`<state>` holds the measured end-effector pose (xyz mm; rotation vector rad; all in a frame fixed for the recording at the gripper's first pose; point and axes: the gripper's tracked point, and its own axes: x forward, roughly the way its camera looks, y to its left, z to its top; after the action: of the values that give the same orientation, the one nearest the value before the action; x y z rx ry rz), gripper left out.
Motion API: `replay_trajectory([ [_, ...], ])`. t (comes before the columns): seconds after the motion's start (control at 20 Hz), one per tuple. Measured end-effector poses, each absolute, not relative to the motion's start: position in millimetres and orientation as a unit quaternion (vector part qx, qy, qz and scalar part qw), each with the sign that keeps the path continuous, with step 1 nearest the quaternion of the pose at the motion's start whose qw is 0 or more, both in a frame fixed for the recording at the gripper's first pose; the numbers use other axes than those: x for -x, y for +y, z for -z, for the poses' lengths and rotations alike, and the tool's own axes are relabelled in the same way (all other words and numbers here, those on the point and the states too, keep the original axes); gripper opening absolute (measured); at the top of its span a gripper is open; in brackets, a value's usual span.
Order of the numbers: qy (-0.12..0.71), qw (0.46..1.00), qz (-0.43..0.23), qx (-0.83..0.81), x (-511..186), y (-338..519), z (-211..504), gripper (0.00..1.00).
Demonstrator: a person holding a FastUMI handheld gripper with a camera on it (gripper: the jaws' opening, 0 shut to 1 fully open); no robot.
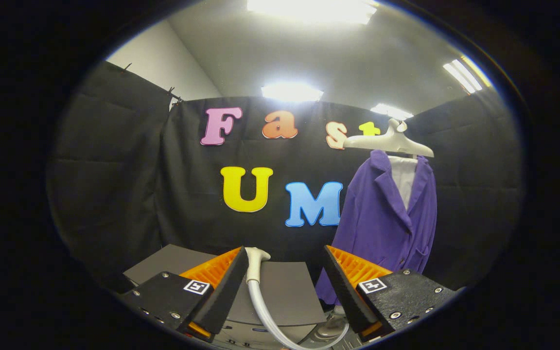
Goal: Iron the clothes twice with a garment steamer, once on the left side and once on the right side.
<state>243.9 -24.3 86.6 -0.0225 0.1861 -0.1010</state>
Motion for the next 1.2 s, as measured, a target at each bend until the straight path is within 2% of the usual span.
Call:
replay_trajectory([
  [0.7, 0.296, 0.954, 0.047, 0.003, -413, 12, 45, 0.95],
  [1.0, 0.364, 0.930, 0.037, -0.039, -465, 27, 93, 0.95],
  [1.2, 0.421, 0.904, 0.047, -0.051, -472, 26, 125, 0.89],
])
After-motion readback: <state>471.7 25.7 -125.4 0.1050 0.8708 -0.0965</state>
